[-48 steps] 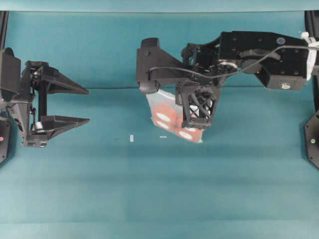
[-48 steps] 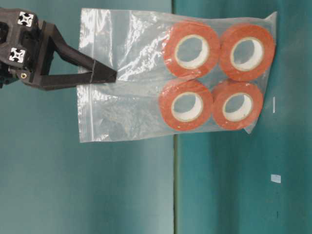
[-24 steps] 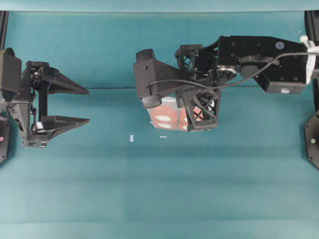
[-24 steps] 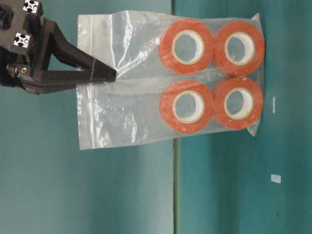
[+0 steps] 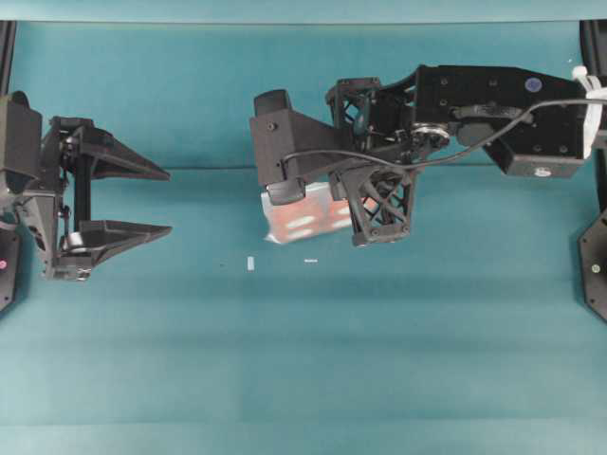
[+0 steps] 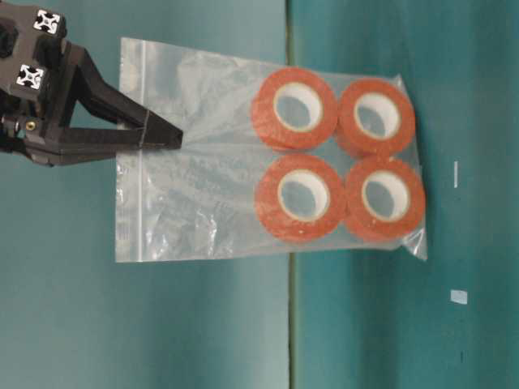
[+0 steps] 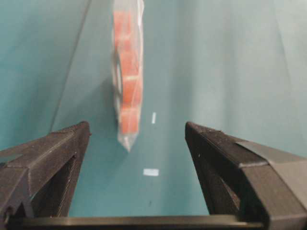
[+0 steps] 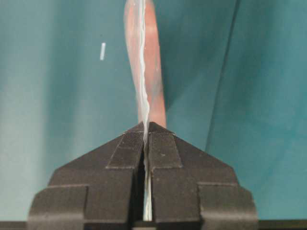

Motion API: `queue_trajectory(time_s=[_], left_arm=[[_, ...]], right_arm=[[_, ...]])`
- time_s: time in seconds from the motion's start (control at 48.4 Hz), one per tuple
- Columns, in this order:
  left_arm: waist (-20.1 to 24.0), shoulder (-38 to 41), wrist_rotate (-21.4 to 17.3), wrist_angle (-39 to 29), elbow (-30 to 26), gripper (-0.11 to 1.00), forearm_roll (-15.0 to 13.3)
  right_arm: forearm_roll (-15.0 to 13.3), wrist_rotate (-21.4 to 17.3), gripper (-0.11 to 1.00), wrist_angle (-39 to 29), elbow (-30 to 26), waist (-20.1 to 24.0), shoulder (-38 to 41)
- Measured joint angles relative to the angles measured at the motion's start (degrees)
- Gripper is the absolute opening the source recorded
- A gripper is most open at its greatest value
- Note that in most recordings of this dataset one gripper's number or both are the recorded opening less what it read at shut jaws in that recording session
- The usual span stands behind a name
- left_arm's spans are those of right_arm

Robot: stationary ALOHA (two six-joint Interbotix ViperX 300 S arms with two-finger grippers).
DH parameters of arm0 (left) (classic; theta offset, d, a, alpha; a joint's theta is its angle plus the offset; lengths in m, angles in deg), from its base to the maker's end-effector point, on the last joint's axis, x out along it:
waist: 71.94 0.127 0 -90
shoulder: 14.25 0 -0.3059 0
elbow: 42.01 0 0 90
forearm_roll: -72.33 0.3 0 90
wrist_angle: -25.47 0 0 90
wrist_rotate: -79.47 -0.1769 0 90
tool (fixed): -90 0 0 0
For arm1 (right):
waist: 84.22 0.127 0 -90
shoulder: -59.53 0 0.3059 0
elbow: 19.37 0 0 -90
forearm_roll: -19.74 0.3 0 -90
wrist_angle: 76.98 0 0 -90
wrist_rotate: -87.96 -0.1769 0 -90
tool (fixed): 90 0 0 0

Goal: Hand over the clear zip bag and make it stand upright.
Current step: 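Hold the bag vertical with the right gripper near table center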

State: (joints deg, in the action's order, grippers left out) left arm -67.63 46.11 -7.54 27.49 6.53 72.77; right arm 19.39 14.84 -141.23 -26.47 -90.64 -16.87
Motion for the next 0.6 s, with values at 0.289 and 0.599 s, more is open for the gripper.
queue_trajectory(time_s=[0.289, 0.599], left_arm=[[0.00, 0.53, 0.09, -0.09, -0.09, 0.89, 0.00], [0.00, 0.79, 0.26, -0.09, -0.09, 0.89, 0.00]], right_arm=[[0.09, -1.93, 0.00, 0.00, -0.09, 0.97, -0.09], [0.26, -6.24, 0.00, -0.79, 0.00, 1.41, 0.00]])
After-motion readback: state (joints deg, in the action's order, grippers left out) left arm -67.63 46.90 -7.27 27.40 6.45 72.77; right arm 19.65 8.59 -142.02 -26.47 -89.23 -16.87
